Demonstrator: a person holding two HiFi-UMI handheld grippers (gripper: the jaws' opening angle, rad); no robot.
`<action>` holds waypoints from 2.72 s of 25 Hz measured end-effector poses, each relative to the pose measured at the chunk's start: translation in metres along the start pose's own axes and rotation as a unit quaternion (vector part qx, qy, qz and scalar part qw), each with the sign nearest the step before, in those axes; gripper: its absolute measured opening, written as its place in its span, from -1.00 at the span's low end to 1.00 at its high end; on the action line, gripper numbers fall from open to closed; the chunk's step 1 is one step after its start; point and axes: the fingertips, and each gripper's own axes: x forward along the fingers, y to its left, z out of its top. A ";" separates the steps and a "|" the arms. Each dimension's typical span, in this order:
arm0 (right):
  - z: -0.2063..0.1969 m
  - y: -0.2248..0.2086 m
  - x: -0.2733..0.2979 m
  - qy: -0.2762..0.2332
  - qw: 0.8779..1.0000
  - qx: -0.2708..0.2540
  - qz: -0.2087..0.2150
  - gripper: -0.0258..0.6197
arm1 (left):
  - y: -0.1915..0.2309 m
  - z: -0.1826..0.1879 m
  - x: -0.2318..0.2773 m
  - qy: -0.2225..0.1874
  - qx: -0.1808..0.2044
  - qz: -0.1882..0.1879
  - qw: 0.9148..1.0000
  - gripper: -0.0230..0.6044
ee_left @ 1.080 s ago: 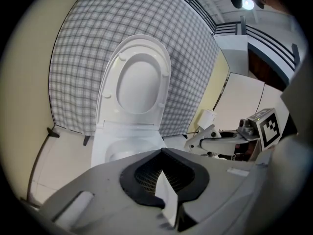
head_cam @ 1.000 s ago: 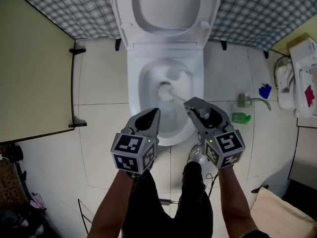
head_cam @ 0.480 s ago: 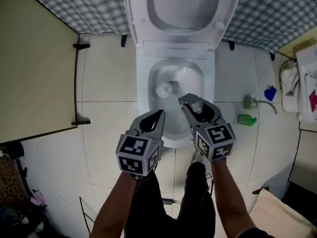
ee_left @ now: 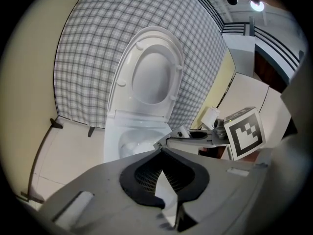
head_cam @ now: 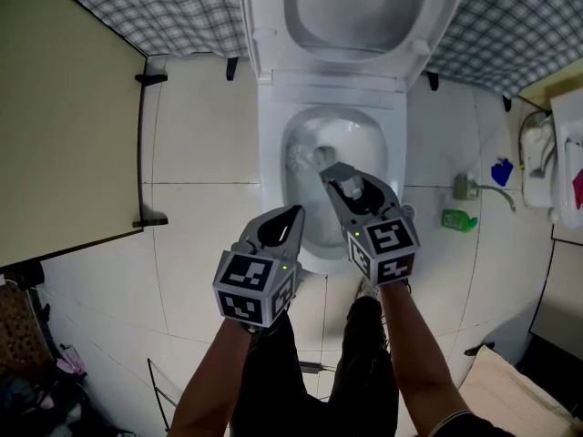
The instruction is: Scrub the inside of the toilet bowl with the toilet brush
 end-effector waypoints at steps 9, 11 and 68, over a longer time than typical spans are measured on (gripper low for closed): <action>-0.013 -0.032 0.013 0.011 0.999 0.011 -0.036 -0.31 | 0.006 -0.004 0.009 0.005 -0.003 0.000 1.000 -0.90; -0.024 -0.040 0.020 0.024 0.999 0.012 -0.046 -0.31 | 0.008 -0.006 0.011 0.006 -0.003 0.001 1.000 -0.90; -0.035 0.058 -0.060 0.027 0.998 -0.005 0.056 -0.30 | 0.008 -0.029 0.003 0.008 -0.027 0.032 0.999 -0.90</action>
